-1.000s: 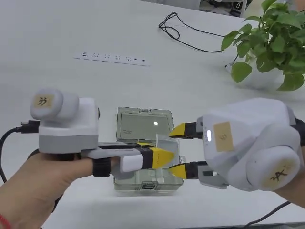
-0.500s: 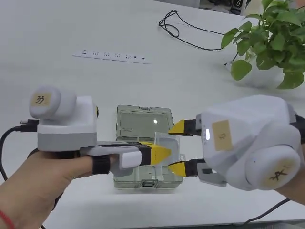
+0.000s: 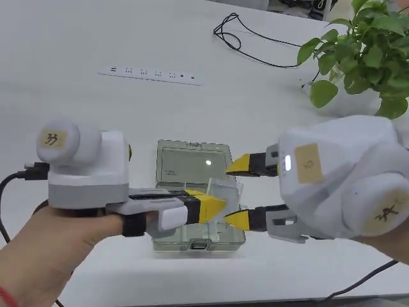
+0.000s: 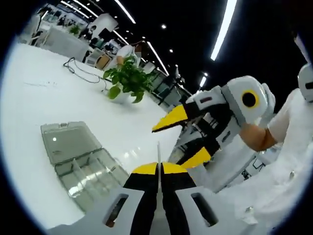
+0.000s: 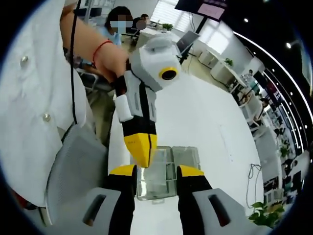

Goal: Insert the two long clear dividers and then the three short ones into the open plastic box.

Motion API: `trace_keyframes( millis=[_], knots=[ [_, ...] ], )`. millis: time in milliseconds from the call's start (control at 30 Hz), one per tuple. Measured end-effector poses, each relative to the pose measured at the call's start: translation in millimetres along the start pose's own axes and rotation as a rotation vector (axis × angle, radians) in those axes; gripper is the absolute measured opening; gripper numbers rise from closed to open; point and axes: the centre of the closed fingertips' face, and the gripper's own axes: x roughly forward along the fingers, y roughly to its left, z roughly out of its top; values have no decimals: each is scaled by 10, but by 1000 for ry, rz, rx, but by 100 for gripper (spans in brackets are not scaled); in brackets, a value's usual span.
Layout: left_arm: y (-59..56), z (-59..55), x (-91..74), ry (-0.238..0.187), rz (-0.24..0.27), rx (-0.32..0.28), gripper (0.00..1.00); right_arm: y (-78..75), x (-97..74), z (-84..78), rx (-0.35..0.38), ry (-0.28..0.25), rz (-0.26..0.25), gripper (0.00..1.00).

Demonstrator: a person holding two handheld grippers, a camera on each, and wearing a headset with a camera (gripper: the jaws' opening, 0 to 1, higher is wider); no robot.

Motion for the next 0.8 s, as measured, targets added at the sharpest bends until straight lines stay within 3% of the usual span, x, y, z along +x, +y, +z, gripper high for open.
trace_keyframes(
  millis=[133, 267, 367, 467, 567, 800],
  knots=[
    [-104, -41, -33, 33, -50, 182, 0, 23, -108, 100, 108, -86, 123, 25],
    [-158, -36, -72, 34, -88, 310, 0, 24, -150, 80, 111, -93, 225, 20],
    [-176, 21, -110, 10, -103, 343, 0, 70, -174, 118, 134, -114, 309, 17],
    [-197, 60, -131, -4, -117, 397, 0, 99, -169, 138, 143, -118, 361, 15],
    [-232, 81, -130, -9, -135, 430, 0, 97, -139, 139, 140, -115, 385, 13],
    [-253, 70, -114, -2, -146, 457, 0, 246, -103, 215, 106, -100, 443, 9]
  ],
)
